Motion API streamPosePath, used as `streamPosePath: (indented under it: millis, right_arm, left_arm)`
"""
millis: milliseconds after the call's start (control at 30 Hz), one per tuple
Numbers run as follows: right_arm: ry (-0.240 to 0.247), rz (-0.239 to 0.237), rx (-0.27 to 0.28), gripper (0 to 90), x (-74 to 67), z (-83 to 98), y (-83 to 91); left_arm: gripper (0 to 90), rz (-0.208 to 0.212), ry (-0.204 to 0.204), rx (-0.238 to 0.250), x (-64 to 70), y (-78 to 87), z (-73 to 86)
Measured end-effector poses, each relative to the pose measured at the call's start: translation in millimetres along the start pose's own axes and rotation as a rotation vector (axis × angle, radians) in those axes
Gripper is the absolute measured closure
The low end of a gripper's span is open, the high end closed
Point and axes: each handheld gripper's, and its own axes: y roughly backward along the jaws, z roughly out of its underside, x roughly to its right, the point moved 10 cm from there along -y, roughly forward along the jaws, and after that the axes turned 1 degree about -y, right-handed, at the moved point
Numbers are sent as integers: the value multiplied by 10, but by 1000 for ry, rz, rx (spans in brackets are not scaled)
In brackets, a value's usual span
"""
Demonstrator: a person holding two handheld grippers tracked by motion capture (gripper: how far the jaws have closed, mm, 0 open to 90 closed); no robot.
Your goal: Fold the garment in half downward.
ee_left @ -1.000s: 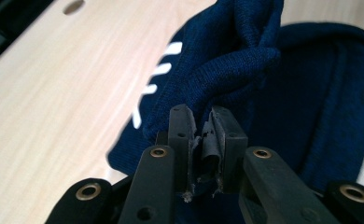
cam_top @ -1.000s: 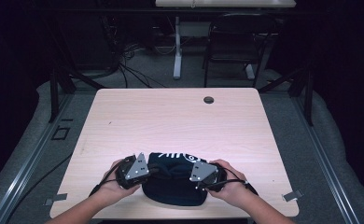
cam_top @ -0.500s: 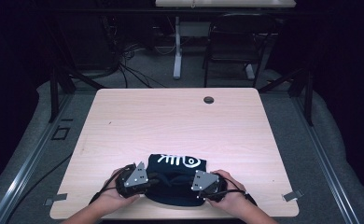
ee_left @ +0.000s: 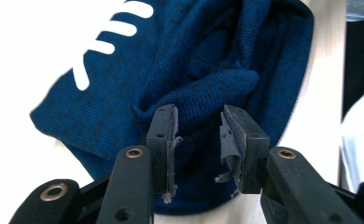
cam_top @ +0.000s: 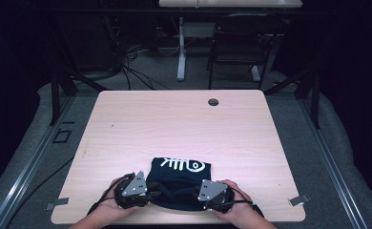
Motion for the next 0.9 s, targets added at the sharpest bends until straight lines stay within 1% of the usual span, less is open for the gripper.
streamPosePath:
  millis: [167, 267, 300, 333, 400, 433, 467, 500, 533, 567, 600, 633, 700, 733, 767, 833, 900]
  right_arm:
    - [-11, -24, -13, 708, -59, 95, 55]
    - [-30, -44, 5, 688, -97, 121, 125]
    - [-39, -38, 17, 687, -97, 106, 149]
    - [-53, -40, 45, 688, -98, 61, 193]
    - [-70, -37, 84, 699, -76, -20, 250]
    - [-81, -27, 105, 713, -42, -73, 278]
    - [-89, -24, 116, 743, -13, -109, 293]
    - [-94, -15, 118, 788, 14, -128, 298]
    - [-101, -6, 116, 833, 53, -149, 293]
    - [-103, 0, 114, 848, 77, -157, 285]
    - [-107, 9, 108, 855, 111, -163, 269]
    - [-111, 16, 100, 854, 147, -164, 239]
    - [-116, 35, 87, 843, 198, -158, 196]
    - [-124, 38, 83, 823, 216, -157, 169]
    - [-132, 38, 81, 802, 225, -155, 142]
    - [-142, 31, 67, 776, 217, -135, 86]
    - [-148, 8, 55, 752, 176, -102, 37]
  left_arm:
    - [616, -2, 5, -21, 36, 93, 55]
    - [614, -11, 11, -16, 18, 168, 68]
    - [614, -20, 18, -6, -6, 203, 54]
    - [613, -26, 29, 2, -28, 225, 36]
    - [614, -39, 34, 12, -80, 255, -5]
    - [615, -45, 35, 20, -104, 264, -36]
    - [617, -50, 35, 23, -121, 270, -58]
    - [622, -54, 25, 22, -151, 279, -95]
    - [640, -55, 22, 24, -165, 279, -118]
    - [660, -55, 17, 26, -184, 275, -147]
    - [689, -54, 17, 21, -212, 264, -171]
    - [748, -55, 25, 22, -237, 249, -190]
    - [788, -63, 45, 26, -282, 215, -214]
    - [792, -59, 68, 37, -289, 187, -227]
    - [791, -49, 78, 39, -285, 161, -228]
    - [789, -32, 70, 23, -250, 99, -194]
    - [788, -13, 55, -8, -198, 46, -119]
